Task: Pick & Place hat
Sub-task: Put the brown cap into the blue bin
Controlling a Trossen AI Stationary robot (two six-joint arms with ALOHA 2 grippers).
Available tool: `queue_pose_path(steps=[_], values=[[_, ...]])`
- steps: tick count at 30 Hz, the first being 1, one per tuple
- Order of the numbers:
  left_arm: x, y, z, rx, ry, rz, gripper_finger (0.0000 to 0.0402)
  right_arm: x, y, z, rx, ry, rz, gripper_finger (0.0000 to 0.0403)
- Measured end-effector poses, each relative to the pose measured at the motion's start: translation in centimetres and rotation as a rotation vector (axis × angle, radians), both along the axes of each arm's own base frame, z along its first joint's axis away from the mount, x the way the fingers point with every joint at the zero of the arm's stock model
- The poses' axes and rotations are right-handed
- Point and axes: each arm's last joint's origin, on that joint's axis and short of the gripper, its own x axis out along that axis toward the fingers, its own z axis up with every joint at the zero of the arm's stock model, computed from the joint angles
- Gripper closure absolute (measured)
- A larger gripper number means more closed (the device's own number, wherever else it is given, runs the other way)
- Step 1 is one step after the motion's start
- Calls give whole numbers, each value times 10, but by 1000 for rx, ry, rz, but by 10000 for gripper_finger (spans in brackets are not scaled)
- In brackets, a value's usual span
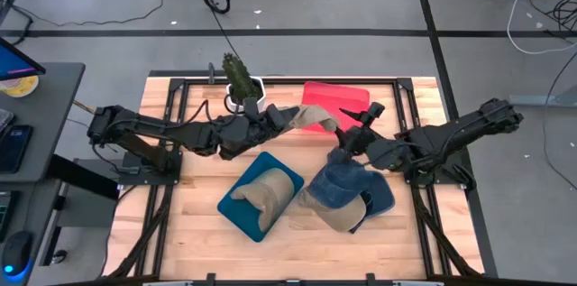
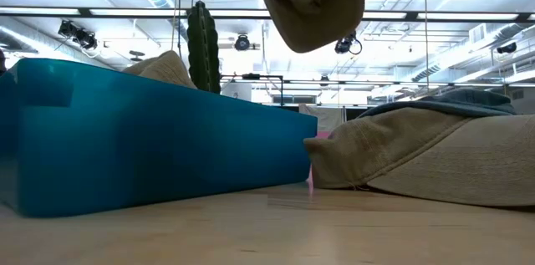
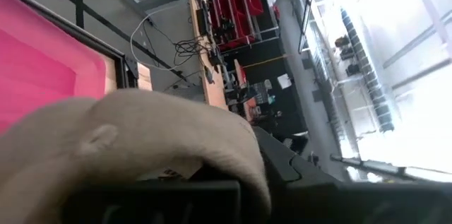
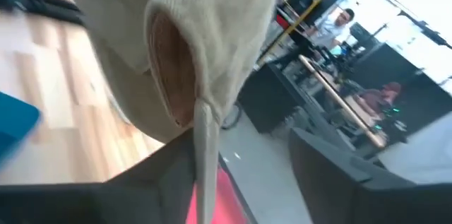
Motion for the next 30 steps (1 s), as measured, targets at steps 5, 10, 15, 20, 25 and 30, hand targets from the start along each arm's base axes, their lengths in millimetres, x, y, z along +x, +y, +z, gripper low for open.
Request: queue_pose_path(steps=[5, 10, 15, 20, 25, 30], values=[[-15, 2, 13, 65, 44, -27, 390, -22, 11, 11, 112, -77, 107, 124], [-38, 3, 20, 120, 164, -74, 390, -47, 14, 12, 310, -119, 174, 108], [-57, -6, 27, 142, 209, -171, 390, -71, 7, 7, 497, -137, 109, 116], [-62, -27, 17, 170, 315, -282, 390, -86, 0, 3, 638, -139, 52, 133], [-65, -46, 4, 155, 410, -337, 390, -88, -1, 4, 686, -145, 52, 155], [-71, -62, 4, 182, 413, -367, 390, -88, 0, 3, 717, -125, 70, 181]])
